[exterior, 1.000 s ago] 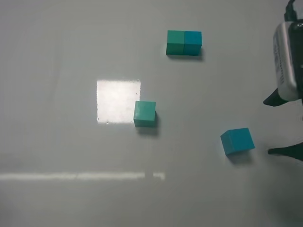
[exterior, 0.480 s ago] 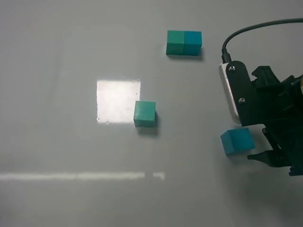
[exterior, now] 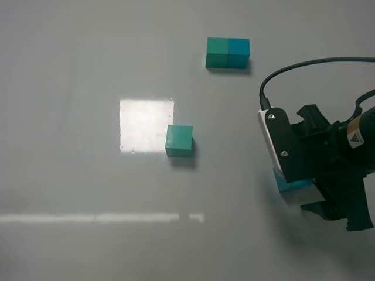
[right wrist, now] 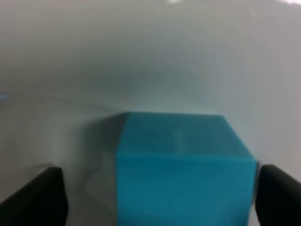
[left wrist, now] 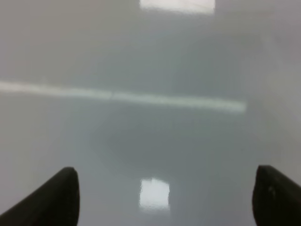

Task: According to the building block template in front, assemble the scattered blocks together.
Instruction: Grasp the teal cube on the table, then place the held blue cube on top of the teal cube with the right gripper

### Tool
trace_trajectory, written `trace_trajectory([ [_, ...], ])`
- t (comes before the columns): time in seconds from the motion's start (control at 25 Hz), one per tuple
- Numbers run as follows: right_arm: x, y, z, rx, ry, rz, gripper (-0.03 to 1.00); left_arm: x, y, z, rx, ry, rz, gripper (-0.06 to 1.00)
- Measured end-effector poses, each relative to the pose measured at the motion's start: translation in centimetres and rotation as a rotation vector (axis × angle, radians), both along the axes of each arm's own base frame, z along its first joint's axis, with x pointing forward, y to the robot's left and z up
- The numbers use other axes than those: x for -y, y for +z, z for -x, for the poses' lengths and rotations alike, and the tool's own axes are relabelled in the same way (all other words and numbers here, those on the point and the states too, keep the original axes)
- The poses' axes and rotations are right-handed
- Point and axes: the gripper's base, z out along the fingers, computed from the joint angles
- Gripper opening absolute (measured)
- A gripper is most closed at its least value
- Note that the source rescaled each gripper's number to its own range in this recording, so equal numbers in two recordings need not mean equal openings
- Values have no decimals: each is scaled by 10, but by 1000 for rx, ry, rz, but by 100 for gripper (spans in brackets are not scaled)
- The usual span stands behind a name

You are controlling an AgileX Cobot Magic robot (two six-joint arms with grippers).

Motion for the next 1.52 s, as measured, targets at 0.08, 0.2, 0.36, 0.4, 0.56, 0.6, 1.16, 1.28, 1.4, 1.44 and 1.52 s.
trace_trajectory([
  [0.08, 0, -2, 0, 2, 4, 1, 85, 0, 0, 0, 0, 0, 0, 68],
  [0.2, -1, -1, -1, 15, 8, -10, 66, 0, 0, 0, 0, 0, 0, 68],
  [0.36, -3, 0, -2, 26, -11, -45, 14, 0, 0, 0, 1, 0, 0, 68],
  [0.4, -3, 0, -2, 25, -18, -51, 0, 0, 0, 0, 1, 0, 0, 68],
  [0.56, -3, 0, -2, 17, -55, -89, 0, 0, 0, 0, 1, 0, 0, 68],
  [0.6, -3, 0, -2, 13, -76, -105, 0, 0, 0, 0, 1, 0, 0, 68],
  [1.16, -64, 39, -9, -41, -260, -275, 0, 0, 0, 0, 0, 0, 0, 68],
  [1.28, -83, 32, -22, -70, -273, -256, 0, 0, 0, 0, 0, 0, 0, 68],
  [1.4, -96, 30, -32, -84, -282, -259, 0, 0, 0, 0, 0, 0, 0, 68],
  [1.44, -100, 31, -36, -83, -282, -260, 0, 0, 0, 0, 0, 0, 0, 68],
  [1.52, -107, 30, -42, -88, -288, -260, 0, 0, 0, 0, 0, 0, 0, 68],
])
